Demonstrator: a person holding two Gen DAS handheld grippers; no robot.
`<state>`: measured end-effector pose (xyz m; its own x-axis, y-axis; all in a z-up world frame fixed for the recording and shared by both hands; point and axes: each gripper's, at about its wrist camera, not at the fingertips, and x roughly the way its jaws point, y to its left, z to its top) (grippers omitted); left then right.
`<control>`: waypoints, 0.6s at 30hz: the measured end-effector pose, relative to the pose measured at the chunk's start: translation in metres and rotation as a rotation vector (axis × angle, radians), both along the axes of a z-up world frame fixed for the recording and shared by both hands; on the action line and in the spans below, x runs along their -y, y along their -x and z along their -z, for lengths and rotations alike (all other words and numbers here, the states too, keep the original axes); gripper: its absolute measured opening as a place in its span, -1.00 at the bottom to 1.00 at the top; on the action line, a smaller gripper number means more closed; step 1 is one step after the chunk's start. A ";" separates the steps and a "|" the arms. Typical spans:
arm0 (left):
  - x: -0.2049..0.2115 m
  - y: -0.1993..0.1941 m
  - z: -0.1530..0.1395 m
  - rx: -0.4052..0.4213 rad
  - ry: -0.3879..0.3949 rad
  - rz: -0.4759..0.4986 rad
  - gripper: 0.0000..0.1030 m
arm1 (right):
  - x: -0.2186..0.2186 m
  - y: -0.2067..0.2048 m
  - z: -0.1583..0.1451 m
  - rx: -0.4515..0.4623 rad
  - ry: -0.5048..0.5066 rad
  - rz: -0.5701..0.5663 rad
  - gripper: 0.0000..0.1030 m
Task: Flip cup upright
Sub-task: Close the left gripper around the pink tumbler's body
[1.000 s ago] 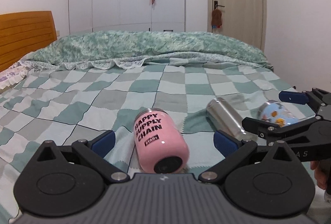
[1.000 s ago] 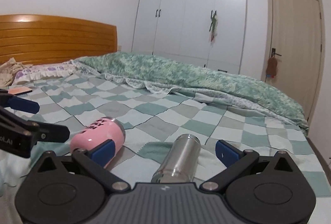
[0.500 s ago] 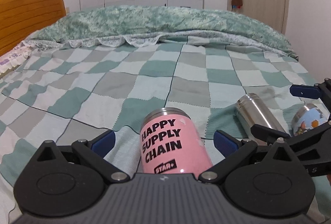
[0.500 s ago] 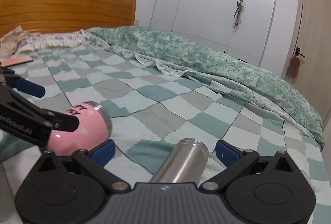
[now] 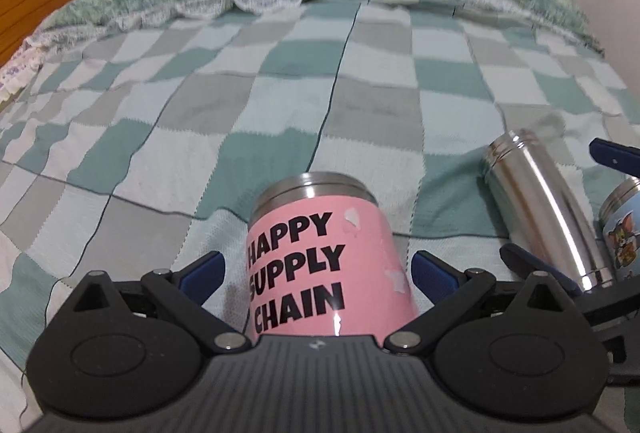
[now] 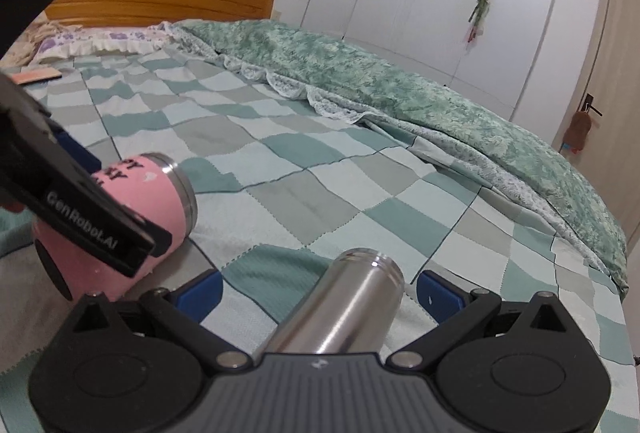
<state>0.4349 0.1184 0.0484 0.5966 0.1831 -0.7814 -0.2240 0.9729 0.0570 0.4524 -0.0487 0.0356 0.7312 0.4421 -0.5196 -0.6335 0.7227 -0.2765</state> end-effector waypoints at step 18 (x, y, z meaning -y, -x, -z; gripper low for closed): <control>0.003 -0.003 0.014 -0.058 0.032 0.044 0.70 | -0.002 0.000 0.001 -0.010 0.007 -0.011 1.00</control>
<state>0.4381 0.1150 0.0339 0.5572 0.1320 -0.8198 -0.1782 0.9833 0.0373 0.4523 -0.0467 0.0345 0.7212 0.4463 -0.5298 -0.6440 0.7137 -0.2755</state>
